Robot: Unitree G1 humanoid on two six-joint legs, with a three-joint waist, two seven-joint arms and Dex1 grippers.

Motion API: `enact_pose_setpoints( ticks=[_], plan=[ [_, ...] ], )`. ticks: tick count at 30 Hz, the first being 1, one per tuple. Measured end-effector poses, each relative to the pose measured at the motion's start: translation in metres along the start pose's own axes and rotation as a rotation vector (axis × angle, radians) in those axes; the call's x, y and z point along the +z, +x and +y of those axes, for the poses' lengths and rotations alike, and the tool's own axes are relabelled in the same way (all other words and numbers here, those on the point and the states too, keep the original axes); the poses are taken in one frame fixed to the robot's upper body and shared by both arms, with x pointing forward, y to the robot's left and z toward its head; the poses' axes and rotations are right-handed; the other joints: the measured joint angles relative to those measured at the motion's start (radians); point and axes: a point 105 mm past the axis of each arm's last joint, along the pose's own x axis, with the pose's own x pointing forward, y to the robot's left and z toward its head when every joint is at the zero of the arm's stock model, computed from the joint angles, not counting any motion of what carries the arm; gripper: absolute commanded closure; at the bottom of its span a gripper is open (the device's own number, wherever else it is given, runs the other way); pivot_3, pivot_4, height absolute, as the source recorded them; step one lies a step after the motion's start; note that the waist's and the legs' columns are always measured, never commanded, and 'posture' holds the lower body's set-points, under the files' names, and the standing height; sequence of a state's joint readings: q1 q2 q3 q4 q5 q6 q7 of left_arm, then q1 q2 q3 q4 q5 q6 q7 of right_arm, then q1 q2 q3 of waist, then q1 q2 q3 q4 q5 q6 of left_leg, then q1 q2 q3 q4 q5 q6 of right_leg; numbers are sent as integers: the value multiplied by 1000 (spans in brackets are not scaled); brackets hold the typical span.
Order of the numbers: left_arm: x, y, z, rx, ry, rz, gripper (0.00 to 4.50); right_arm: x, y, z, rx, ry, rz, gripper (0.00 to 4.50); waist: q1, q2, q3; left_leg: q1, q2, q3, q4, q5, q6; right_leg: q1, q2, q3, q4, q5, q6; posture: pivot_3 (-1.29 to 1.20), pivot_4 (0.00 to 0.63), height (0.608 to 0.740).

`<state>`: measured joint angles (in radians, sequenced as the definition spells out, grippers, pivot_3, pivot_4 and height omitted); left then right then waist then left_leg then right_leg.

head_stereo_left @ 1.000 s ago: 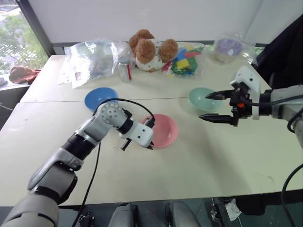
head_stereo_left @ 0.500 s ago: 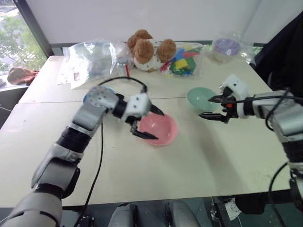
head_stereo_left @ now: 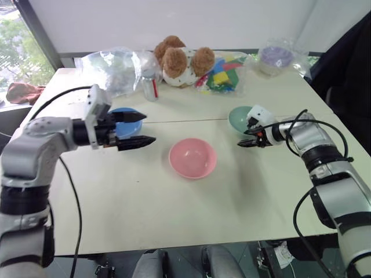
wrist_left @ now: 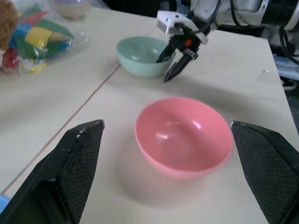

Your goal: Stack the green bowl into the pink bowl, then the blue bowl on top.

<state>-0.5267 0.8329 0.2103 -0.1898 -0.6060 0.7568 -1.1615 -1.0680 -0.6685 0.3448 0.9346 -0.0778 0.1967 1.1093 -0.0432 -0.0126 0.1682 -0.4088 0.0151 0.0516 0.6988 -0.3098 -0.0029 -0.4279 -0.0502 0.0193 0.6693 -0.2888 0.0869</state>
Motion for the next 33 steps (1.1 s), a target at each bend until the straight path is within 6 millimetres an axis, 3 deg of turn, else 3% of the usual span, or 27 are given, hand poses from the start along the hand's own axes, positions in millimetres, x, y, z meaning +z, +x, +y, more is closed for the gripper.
enact_pose_setpoints(
  ticks=[3,6,8,12,14,18,22,25,28,33],
  plan=[
    [3,-11,-2,24,-6,0,0,21,-10,-3,12,-81,-45,4452,1,0,0,1,0,-1,0,0,-1,1,0,-1,1,0,0,0,150,740],
    [5,-24,-3,40,-18,9,0,35,-17,13,112,-174,-81,4452,2,0,0,1,0,-1,-1,0,-1,0,0,-1,1,0,0,0,150,740],
    [2,-33,-5,42,-21,36,0,47,-28,31,216,-231,-128,4452,3,1,0,0,0,-1,-1,0,-1,0,0,-1,1,0,0,0,150,740],
    [2,-46,-3,63,2,65,0,94,-61,84,438,-386,-277,4452,5,1,0,1,1,-2,-1,-3,5,0,0,-2,1,0,0,0,150,740],
    [4,-49,-1,69,26,67,0,108,-65,111,504,-472,-321,4452,5,0,0,1,0,-2,-1,-3,5,1,-1,-2,1,0,0,0,150,740],
    [4,-50,1,76,32,62,0,107,-51,140,590,-487,-328,4452,9,0,0,1,-1,-2,0,-3,5,2,-2,-2,1,0,0,0,150,740],
    [-5,-49,-4,61,15,84,0,107,-30,155,608,-520,-317,4452,7,0,0,0,0,-2,-1,-3,5,0,-2,-2,2,0,0,0,150,740],
    [-10,-49,-6,60,3,97,0,102,-17,155,590,-537,-289,4452,8,0,0,0,0,-2,-1,-3,5,0,-2,-2,2,0,0,0,150,740],
    [-11,-49,-6,69,7,102,0,98,-10,153,568,-568,-268,3429,8,0,0,0,-1,-2,0,-3,5,0,-2,-2,1,0,0,0,150,740],
    [-12,-49,-5,95,38,118,0,104,-15,156,596,-550,-295,819,7,0,0,1,0,-2,-1,-3,5,0,-1,-3,2,0,0,0,150,740]
  ],
)
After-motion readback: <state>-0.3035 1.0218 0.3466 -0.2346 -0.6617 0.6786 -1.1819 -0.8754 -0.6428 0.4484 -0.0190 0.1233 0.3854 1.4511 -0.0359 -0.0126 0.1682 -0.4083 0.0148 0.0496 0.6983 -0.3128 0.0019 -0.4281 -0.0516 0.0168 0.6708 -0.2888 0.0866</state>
